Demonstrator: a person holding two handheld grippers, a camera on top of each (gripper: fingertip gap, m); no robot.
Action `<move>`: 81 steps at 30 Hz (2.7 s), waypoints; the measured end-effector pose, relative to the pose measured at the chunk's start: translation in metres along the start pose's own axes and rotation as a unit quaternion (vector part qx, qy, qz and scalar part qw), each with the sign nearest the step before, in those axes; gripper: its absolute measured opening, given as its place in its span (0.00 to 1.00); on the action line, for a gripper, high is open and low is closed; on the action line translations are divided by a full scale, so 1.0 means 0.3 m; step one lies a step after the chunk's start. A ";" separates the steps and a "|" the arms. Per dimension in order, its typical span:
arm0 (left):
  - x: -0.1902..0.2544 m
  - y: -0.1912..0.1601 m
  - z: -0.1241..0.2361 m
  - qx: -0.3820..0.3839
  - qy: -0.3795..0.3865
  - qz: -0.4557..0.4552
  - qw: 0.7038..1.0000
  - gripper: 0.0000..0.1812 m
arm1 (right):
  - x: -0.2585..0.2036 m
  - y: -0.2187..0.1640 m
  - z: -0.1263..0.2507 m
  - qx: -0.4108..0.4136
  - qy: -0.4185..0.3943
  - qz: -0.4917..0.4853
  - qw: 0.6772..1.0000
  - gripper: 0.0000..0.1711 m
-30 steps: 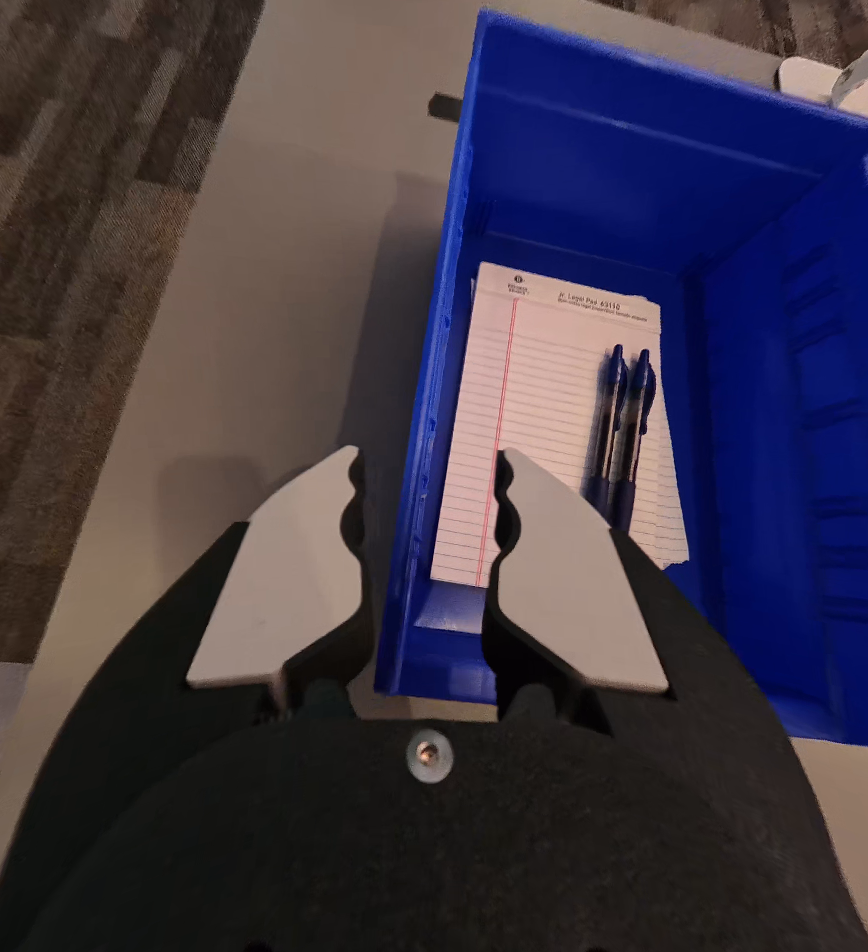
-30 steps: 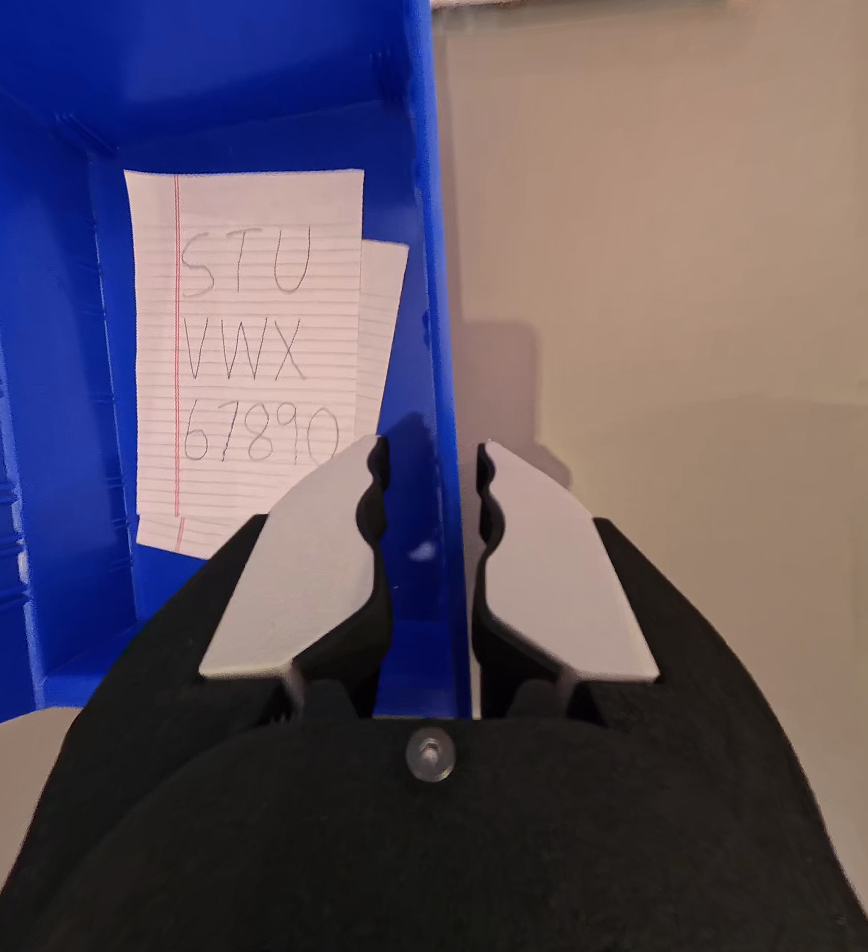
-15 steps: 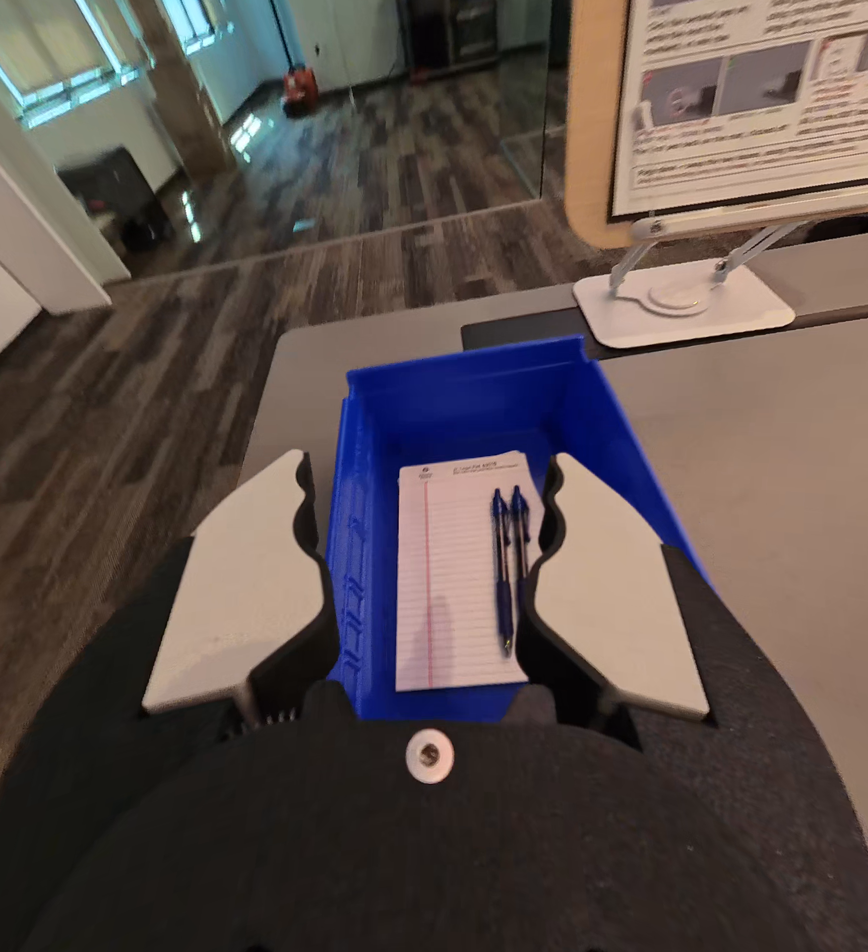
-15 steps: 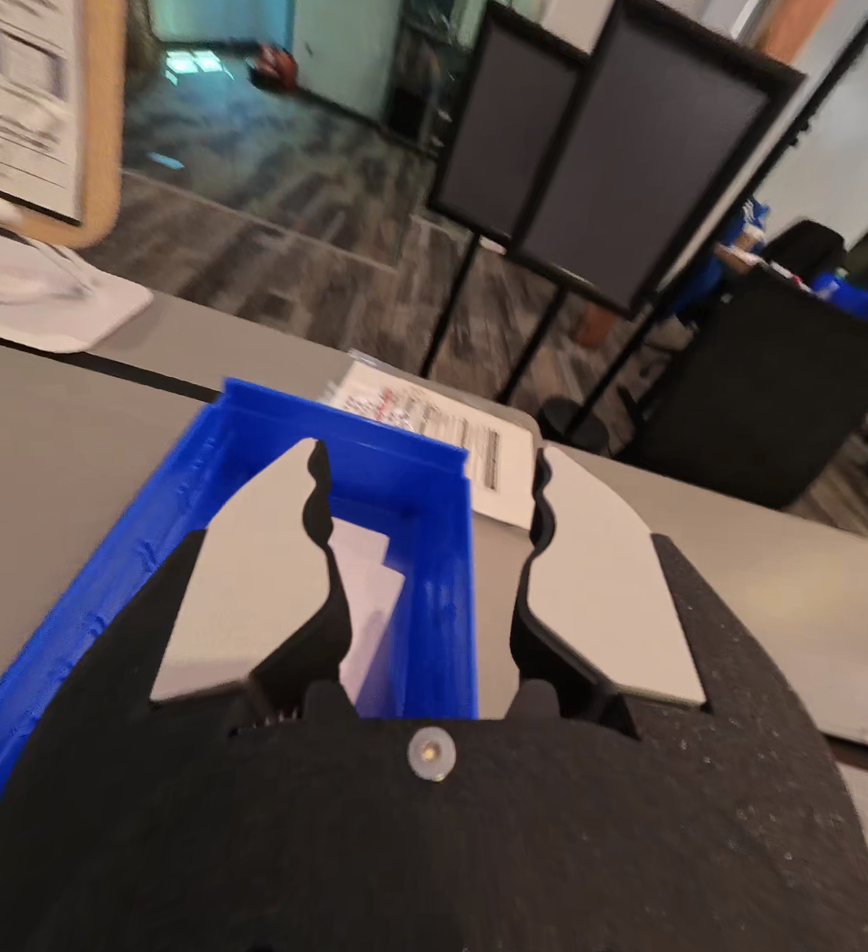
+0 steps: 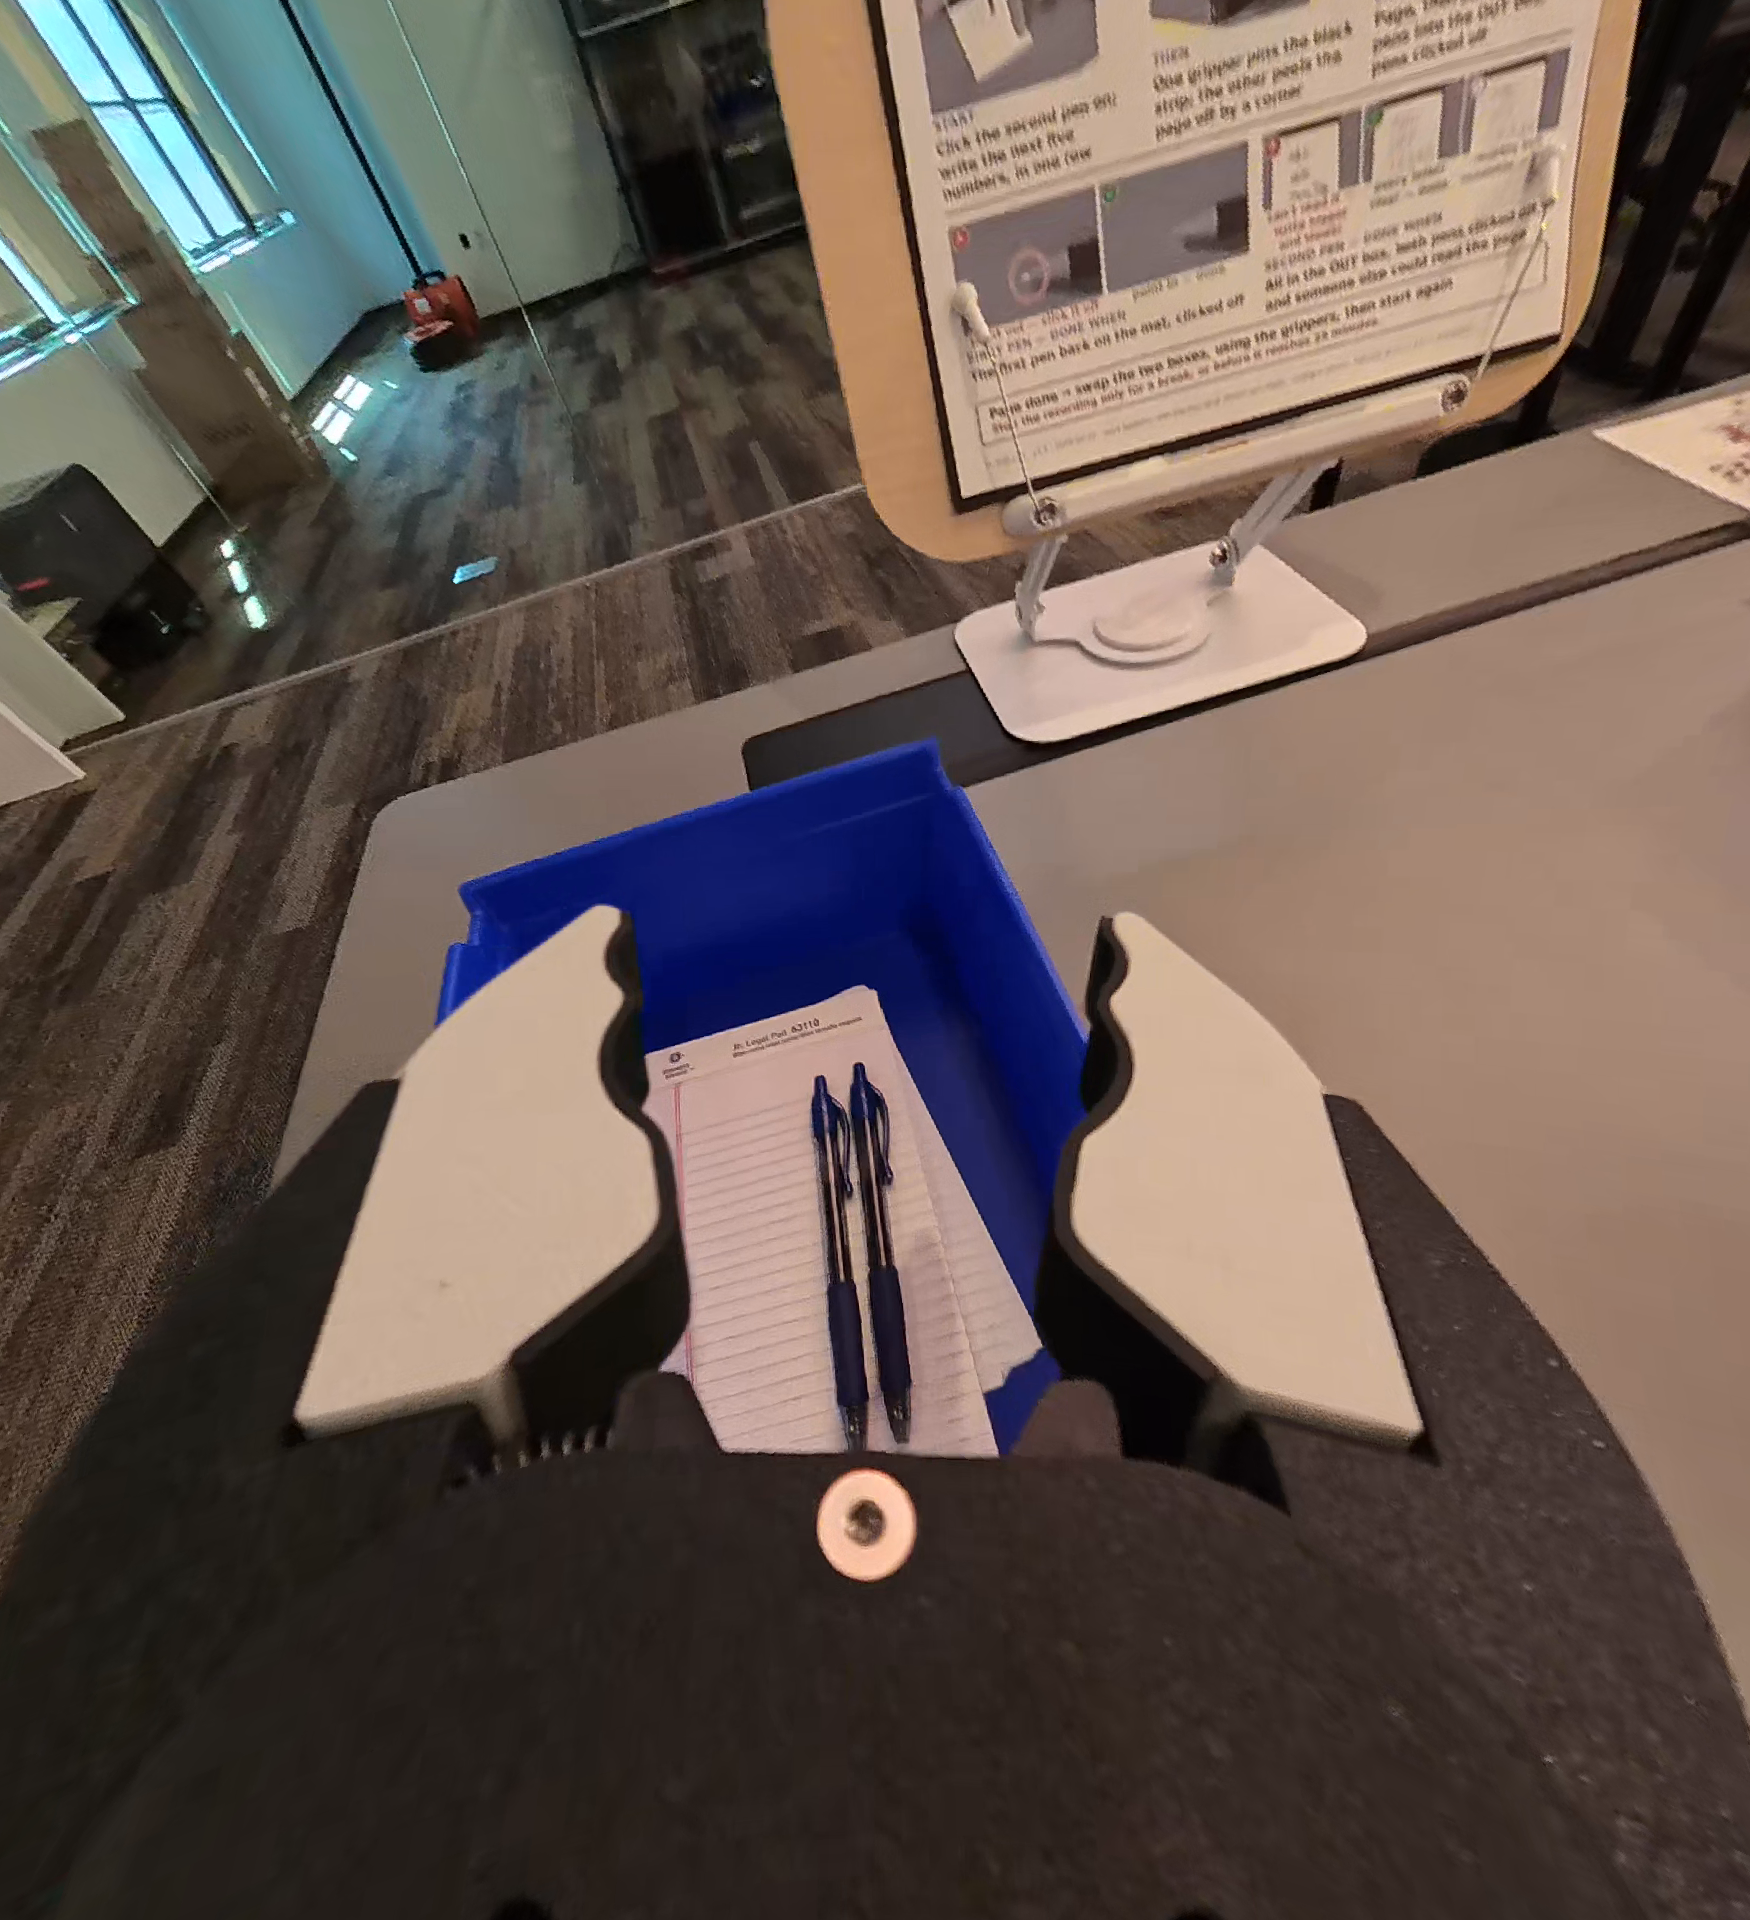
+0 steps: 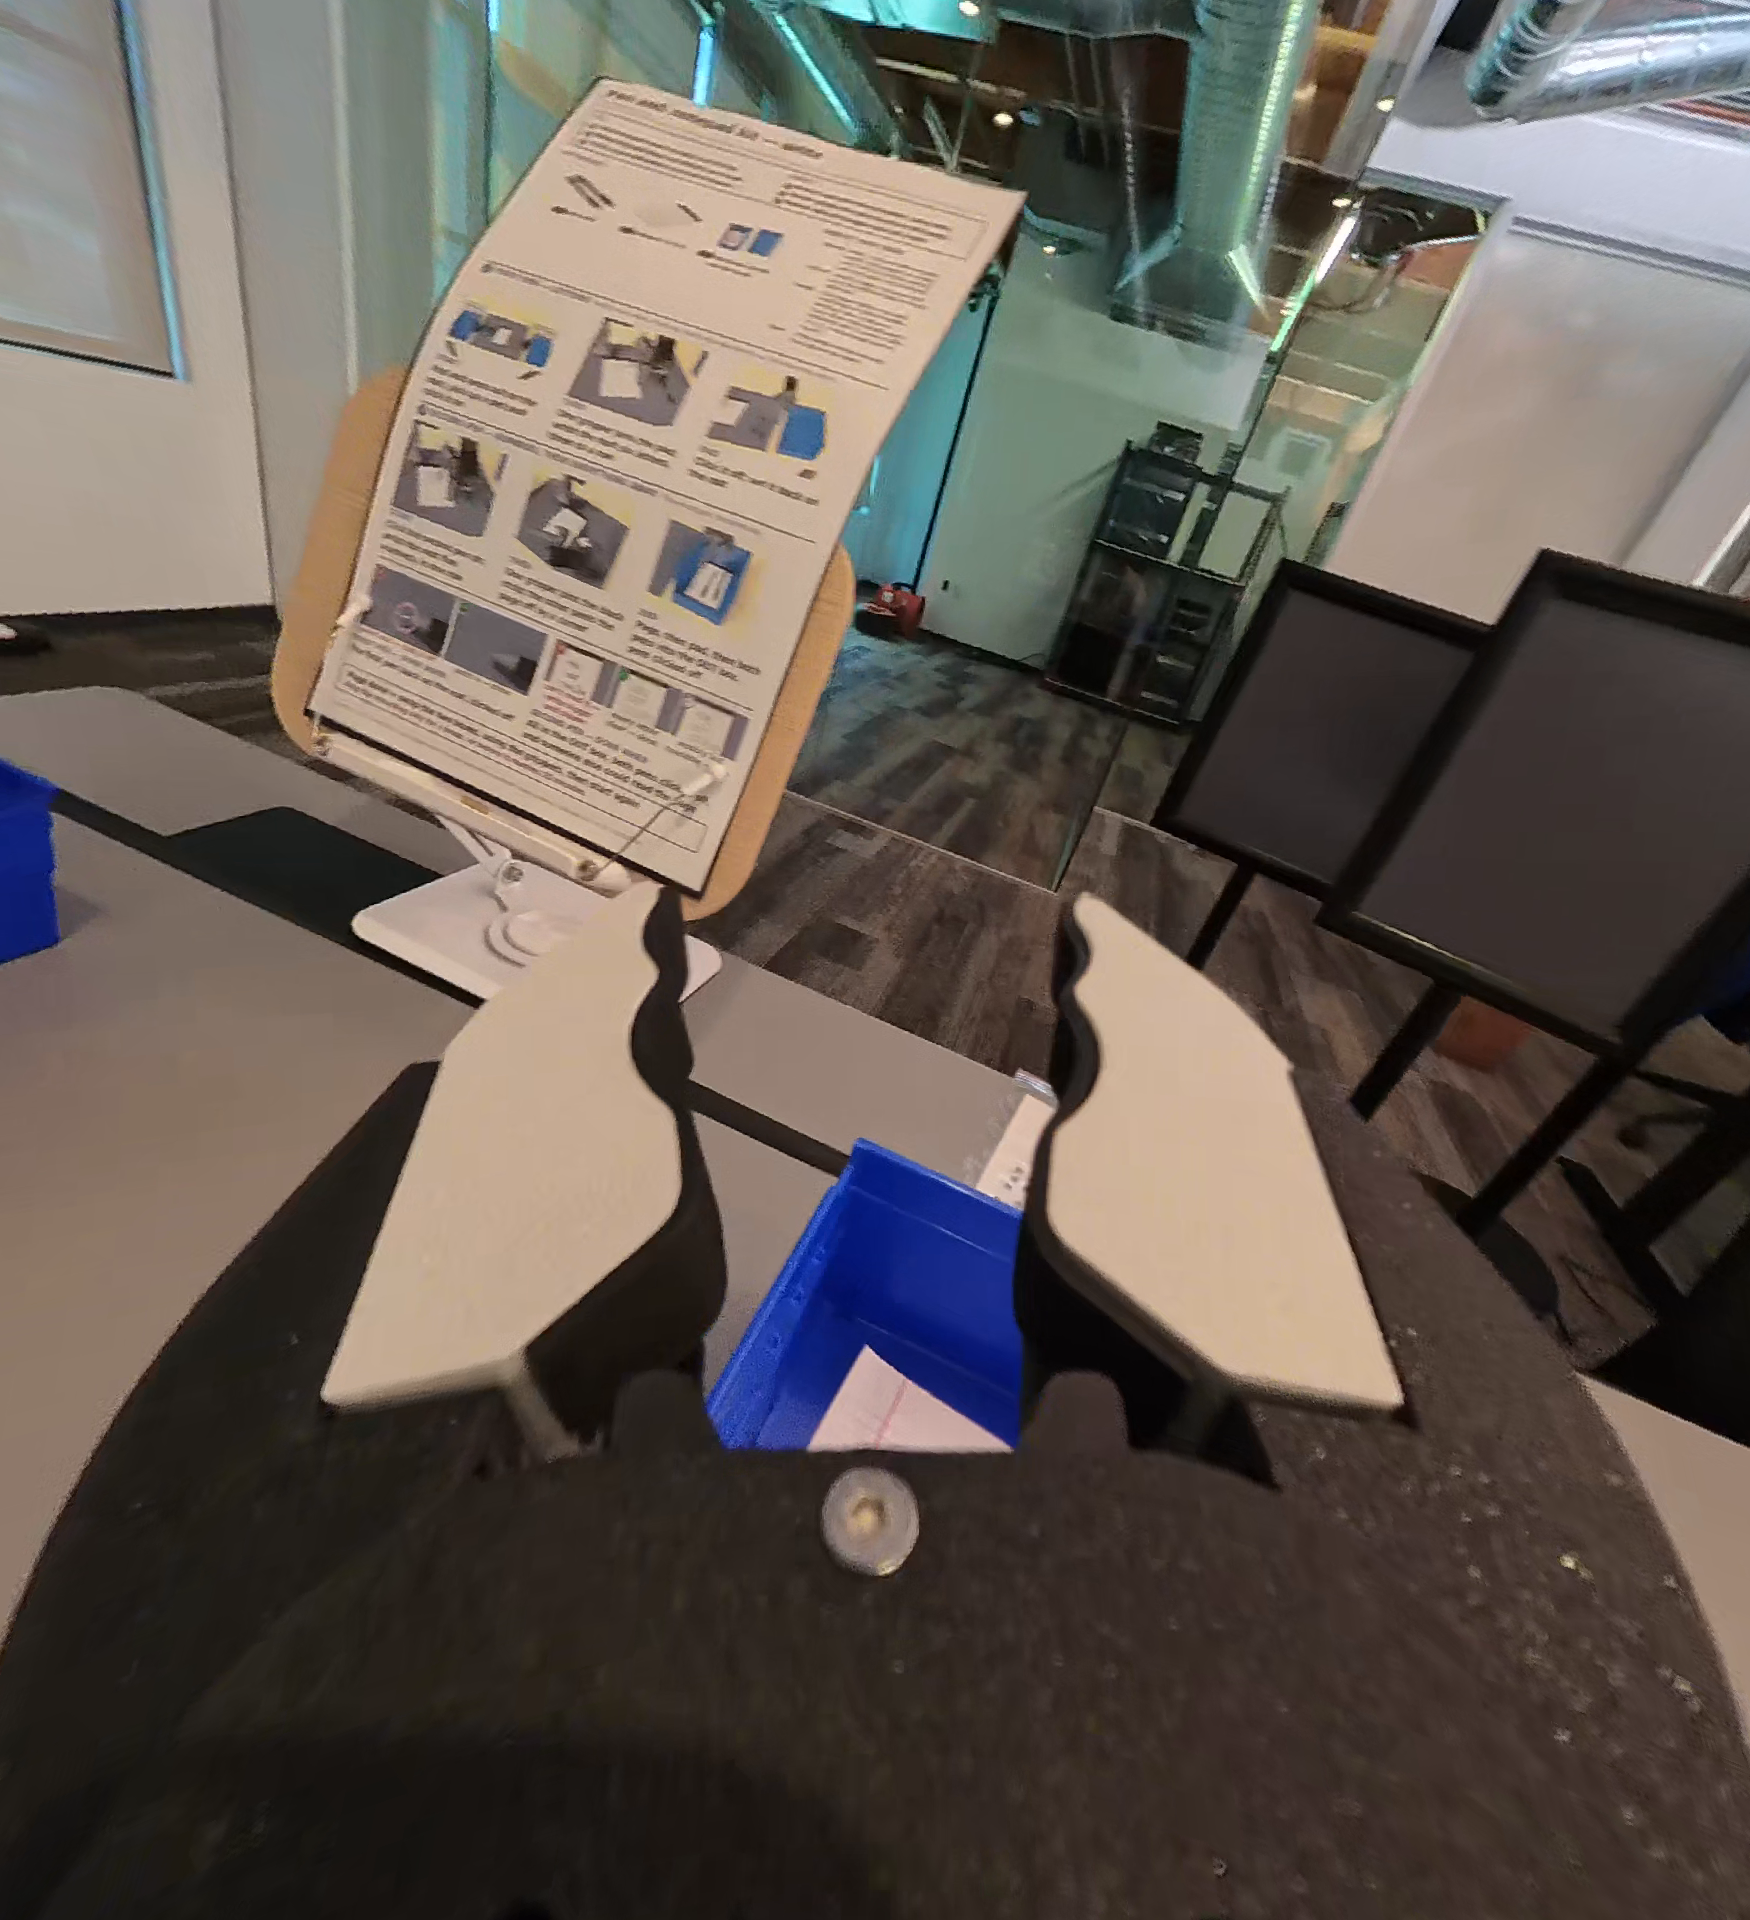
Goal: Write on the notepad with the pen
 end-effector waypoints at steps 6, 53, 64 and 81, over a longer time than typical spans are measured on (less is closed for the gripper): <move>-0.005 0.002 0.016 -0.012 0.013 -0.014 1.000 0.40 | -0.067 0.017 -0.086 -0.054 0.017 0.025 0.998 0.13; 0.111 -0.149 0.065 -0.009 0.004 0.058 0.998 0.22 | -0.182 -0.036 -0.226 -0.054 0.172 -0.020 0.983 0.05; 0.087 -0.145 0.079 -0.013 0.020 0.042 0.999 0.17 | -0.156 -0.040 -0.210 -0.058 0.163 -0.010 0.985 0.05; 0.037 -0.167 0.135 -0.026 0.054 0.020 0.998 0.15 | 0.026 -0.141 -0.079 -0.166 0.089 0.014 0.982 0.06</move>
Point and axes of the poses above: each gripper's, where its closed fingertips meet, z back along the fingers, y out of its top, x = y × z across the jaws, the point moved 1 cm from there along z, back along the fingers, and after that the axes turned 13 degrees about -x, right-handed, at the moved point
